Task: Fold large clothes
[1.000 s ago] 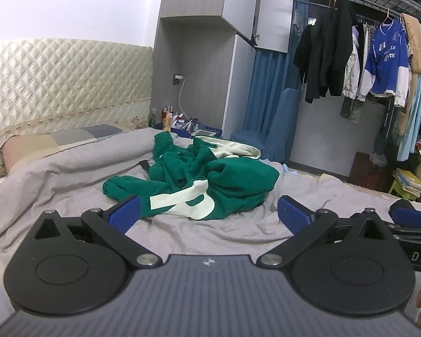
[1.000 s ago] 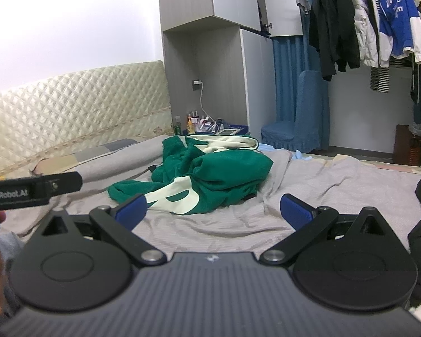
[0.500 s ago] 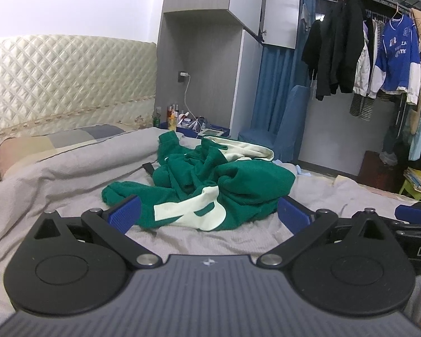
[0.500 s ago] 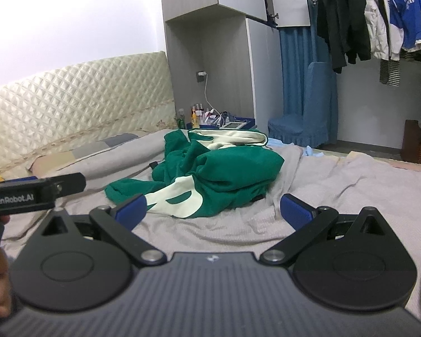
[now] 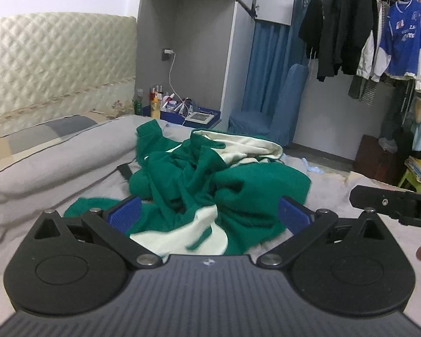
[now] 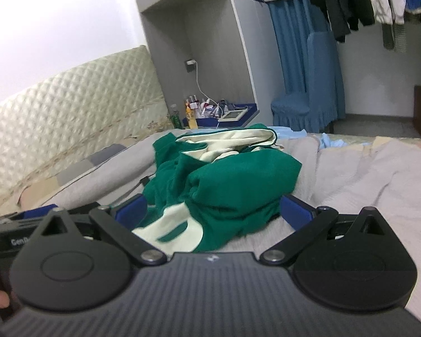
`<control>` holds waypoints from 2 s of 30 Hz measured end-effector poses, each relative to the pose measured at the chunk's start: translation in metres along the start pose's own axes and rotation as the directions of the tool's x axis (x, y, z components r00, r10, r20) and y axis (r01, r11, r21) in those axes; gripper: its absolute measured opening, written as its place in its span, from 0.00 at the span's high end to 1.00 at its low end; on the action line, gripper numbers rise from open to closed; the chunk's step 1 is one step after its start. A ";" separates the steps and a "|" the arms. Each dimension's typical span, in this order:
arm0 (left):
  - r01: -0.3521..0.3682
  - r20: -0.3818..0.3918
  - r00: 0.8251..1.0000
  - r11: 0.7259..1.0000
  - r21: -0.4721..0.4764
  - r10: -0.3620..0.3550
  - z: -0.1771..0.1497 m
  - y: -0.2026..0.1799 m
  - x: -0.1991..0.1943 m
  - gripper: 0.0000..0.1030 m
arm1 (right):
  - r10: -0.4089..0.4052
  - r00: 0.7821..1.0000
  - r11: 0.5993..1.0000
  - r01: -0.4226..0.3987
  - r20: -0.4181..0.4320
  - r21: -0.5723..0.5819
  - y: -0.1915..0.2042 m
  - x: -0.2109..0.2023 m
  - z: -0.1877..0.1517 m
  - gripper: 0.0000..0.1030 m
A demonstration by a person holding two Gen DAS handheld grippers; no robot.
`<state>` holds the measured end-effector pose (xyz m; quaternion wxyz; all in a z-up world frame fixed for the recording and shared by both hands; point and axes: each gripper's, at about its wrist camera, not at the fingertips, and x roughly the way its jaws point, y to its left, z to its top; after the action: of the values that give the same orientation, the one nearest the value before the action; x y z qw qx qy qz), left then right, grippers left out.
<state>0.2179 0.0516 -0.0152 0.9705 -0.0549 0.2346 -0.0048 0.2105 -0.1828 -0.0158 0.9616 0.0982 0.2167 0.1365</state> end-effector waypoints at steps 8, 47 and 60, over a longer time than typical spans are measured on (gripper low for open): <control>0.066 -0.018 0.998 0.997 -0.040 -0.067 0.038 0.015 0.134 0.01 | 0.043 0.997 0.999 -0.041 -0.062 0.025 -0.012 0.115 0.012 0.06; 0.239 0.014 0.971 0.956 -0.169 -0.240 0.068 0.020 0.153 0.88 | 0.015 1.000 0.978 -0.009 0.027 -0.209 -0.036 0.109 -0.042 0.92; 0.142 0.007 0.989 0.940 -0.311 -0.147 -0.055 0.052 0.008 0.88 | 0.091 0.969 0.961 -0.145 -0.229 -0.234 0.007 0.042 -0.085 0.93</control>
<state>0.1992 0.0968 -0.0729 0.9449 -0.2237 0.2357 -0.0396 0.2078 -0.1521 -0.1053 0.9272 -0.0258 0.2945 0.2300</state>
